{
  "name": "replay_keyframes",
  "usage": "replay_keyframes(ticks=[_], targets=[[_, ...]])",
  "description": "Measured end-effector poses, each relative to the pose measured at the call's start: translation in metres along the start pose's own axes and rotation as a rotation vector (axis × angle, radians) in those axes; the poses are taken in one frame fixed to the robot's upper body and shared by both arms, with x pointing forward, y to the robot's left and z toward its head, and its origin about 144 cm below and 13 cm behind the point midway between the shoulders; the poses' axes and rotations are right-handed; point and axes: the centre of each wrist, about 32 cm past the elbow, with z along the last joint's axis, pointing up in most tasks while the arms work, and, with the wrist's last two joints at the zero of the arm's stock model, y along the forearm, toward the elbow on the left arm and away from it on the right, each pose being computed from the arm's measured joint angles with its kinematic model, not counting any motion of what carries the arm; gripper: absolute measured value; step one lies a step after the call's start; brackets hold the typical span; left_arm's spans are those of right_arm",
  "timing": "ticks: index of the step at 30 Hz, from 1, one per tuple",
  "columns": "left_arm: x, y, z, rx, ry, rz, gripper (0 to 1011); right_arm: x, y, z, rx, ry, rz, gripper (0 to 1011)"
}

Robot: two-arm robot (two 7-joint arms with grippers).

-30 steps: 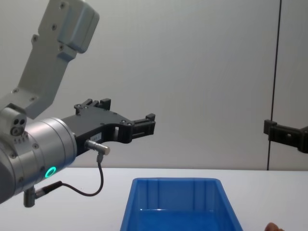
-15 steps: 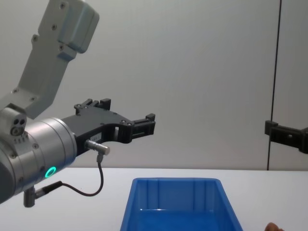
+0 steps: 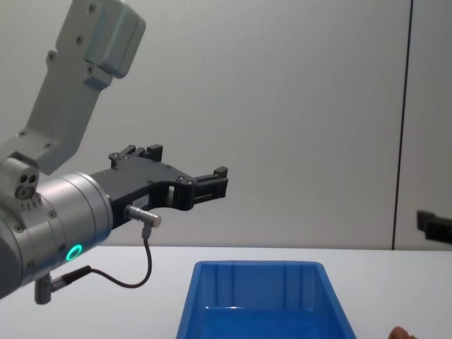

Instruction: Pick up the two dolls from the table and place them into the box.

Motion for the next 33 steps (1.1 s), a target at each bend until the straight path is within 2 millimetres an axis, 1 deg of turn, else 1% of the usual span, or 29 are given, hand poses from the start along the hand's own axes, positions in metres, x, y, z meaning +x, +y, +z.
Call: replay_keyframes(ticks=[7, 17, 23, 33], targets=[[0.000, 0.000, 0.000, 0.000, 0.000, 0.000, 1001, 0.014, -0.002, -0.009, -0.096, -0.014, -0.015, 1001], [0.000, 0.000, 0.000, 0.000, 0.000, 0.000, 1001, 0.025, -0.004, -0.024, -0.214, -0.039, -0.022, 1001], [0.000, 0.000, 0.000, 0.000, 0.000, 0.000, 1001, 0.027, -0.004, -0.031, -0.269, -0.045, -0.020, 1001], [0.000, 0.000, 0.000, 0.000, 0.000, 0.000, 1001, 0.024, -0.001, -0.041, -0.348, -0.041, -0.006, 1001]])
